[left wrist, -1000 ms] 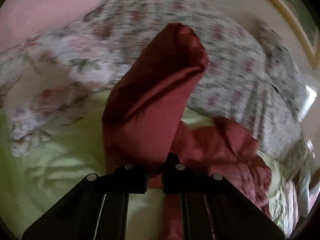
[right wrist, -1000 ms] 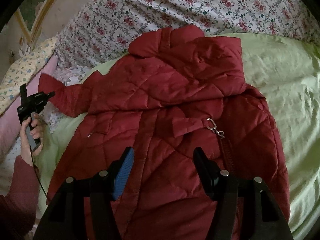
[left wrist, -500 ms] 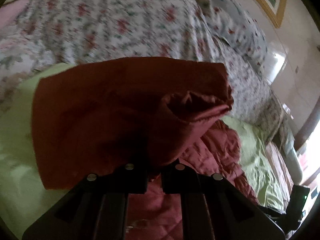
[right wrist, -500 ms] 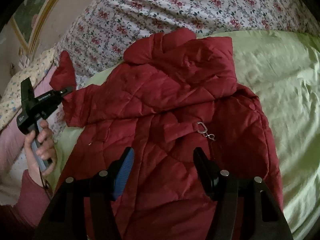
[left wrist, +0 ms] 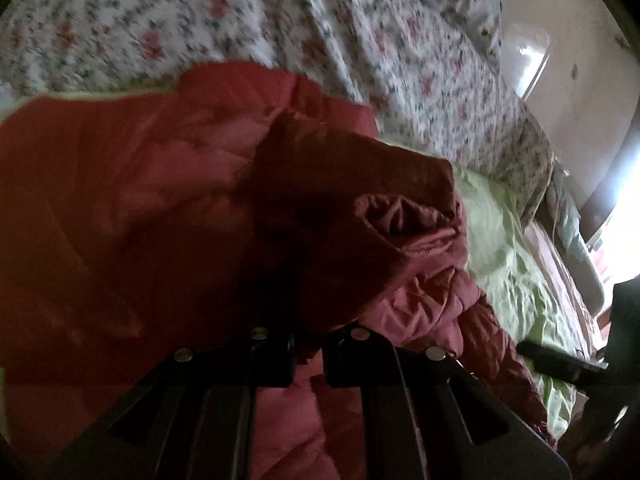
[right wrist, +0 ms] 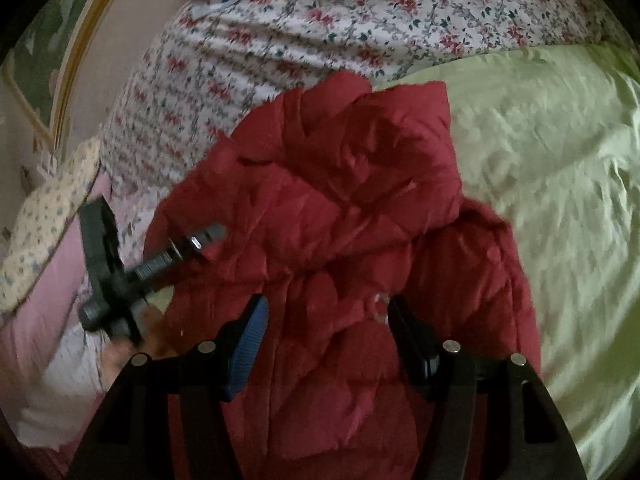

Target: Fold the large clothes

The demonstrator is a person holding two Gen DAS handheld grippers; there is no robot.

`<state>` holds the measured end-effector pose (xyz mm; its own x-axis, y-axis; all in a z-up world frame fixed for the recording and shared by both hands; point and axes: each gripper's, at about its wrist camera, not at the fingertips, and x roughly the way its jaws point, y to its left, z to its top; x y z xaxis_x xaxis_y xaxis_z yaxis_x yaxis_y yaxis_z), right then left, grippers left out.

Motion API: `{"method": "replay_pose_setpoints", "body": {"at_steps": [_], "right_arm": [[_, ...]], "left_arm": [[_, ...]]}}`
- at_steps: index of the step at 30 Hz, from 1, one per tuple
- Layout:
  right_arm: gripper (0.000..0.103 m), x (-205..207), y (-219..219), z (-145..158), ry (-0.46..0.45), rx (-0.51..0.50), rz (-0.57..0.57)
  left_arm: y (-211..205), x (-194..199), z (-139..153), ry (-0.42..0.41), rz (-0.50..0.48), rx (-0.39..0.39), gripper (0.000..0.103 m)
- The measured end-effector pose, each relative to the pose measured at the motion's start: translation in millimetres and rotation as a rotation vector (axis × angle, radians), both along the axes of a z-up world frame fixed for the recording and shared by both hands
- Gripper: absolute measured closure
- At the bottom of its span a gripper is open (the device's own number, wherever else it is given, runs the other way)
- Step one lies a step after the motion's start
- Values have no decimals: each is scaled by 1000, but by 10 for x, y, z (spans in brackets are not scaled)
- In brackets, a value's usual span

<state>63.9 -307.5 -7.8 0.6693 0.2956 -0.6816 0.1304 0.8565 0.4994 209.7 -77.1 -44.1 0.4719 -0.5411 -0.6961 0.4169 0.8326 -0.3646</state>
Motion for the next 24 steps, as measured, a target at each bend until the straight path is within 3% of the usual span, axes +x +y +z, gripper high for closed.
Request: {"method": "replay_pose_setpoints", "body": {"at_steps": [8,16,19,20,23,24], "right_arm": [[38,577,-93,-15,-27,122,18],[38,1024,-122,-206,-26,205,-16],[63,1123,-130,-312,-8,230,-21],[78,1141,-130,-335,-5,237,-24],[88,1137,-132,-335,-10,209,-46],[89,1127,-133,-321,-16,201,-47]], "left_arm": [[-371,-134,-113,0,-64,48,96],[-414,-126,-150,13,-72,51,96],[-390,-147,-139,24,-87,32,92],[-390,-166,-131,29,-99,31,85],[-364,-270,-92,47,-151,15,56],[-340,-315,-71,42,-157,15,55]]}}
